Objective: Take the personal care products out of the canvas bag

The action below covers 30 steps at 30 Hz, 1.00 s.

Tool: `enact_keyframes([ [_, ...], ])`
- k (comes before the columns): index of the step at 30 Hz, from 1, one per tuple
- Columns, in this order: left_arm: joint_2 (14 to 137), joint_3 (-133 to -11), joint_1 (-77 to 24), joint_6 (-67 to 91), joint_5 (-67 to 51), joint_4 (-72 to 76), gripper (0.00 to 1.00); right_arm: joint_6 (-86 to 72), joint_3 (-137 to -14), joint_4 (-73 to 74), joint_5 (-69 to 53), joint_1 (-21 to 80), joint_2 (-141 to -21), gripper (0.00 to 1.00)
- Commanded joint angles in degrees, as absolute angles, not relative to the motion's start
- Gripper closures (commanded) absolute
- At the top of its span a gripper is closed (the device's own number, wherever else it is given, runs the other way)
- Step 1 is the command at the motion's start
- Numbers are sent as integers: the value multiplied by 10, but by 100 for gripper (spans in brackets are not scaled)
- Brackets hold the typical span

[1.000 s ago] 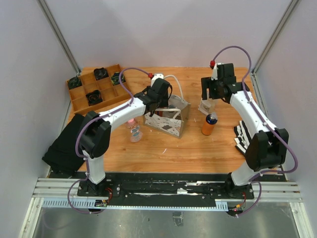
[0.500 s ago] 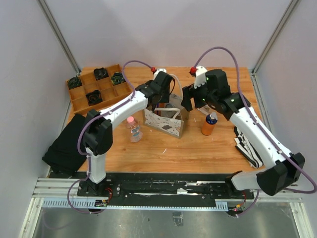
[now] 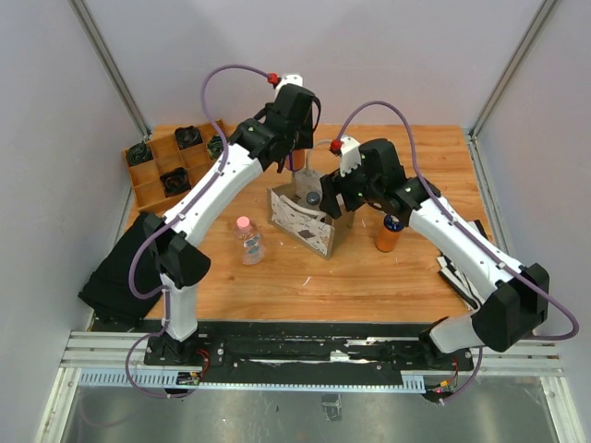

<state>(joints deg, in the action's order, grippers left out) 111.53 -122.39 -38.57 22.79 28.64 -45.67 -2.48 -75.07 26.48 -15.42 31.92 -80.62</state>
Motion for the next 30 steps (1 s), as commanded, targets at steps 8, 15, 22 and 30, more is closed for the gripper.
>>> enact_keyframes([
  [8,1038,-1325,-356,199,330,-470,100,-15,-769,185,-149,338,-869,20],
  [15,1007,-1271,-320,206,324,-478,100,-22,-804,179,-152,347,-921,18],
  [22,936,-1095,-302,225,309,-413,100,-18,-827,181,-141,366,-956,18],
  [30,860,-926,-301,250,301,-354,100,-4,-837,205,-76,385,-980,18],
])
